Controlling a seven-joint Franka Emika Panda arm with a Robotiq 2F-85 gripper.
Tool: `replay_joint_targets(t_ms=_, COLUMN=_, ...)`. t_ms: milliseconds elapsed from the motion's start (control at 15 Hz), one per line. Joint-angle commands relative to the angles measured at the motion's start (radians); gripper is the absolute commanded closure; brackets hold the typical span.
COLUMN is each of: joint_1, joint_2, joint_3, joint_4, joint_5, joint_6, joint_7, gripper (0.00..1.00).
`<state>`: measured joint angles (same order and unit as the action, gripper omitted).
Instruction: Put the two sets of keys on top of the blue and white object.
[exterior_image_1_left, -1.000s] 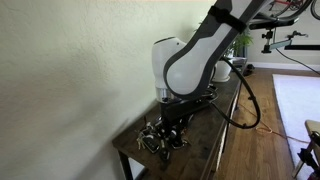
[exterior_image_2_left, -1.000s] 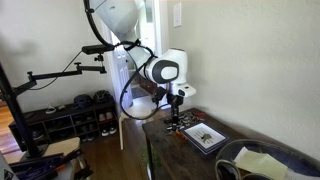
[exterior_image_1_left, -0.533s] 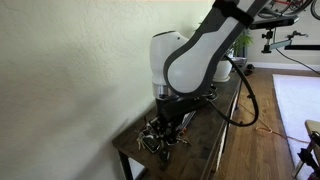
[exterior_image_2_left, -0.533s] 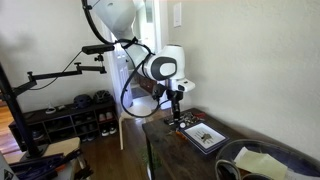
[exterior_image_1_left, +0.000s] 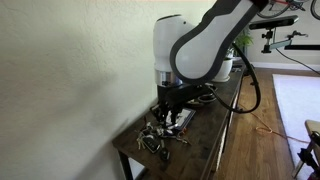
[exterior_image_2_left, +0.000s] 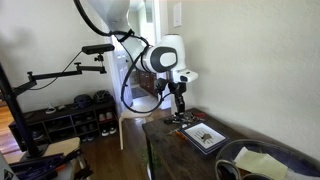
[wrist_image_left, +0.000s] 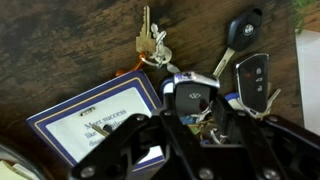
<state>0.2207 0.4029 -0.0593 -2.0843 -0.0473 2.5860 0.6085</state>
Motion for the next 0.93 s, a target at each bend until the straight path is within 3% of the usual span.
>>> replay_joint_targets(t_ms=0, joint_1=0.018, joint_2=-0.105, joint_3=-0.038, joint_4=-0.088, joint_5=-0.059, joint_6=0.037, joint_7=0.046, gripper=0.84)
replay_joint_targets(t_ms=600, joint_1=-0.02, joint_2=-0.124, joint_3=-0.032, joint_4=-0.115, joint_5=-0.074, joint_6=0.033, joint_7=0.052, gripper=0.84)
replay_joint_targets(t_ms=667, joint_1=-0.022, joint_2=-0.115, joint_3=-0.024, joint_4=-0.111, joint_5=-0.067, joint_6=0.026, joint_7=0.038, gripper=0.34)
replay_joint_targets(t_ms=733, joint_1=-0.023, joint_2=-0.109, joint_3=-0.018, joint_4=-0.11, joint_5=-0.062, joint_6=0.022, joint_7=0.027, gripper=0.33)
replay_joint_targets(t_ms=867, joint_1=-0.022, joint_2=-0.098, joint_3=0.001, joint_4=-0.105, joint_5=-0.046, joint_6=0.01, joint_7=0.008, gripper=0.21)
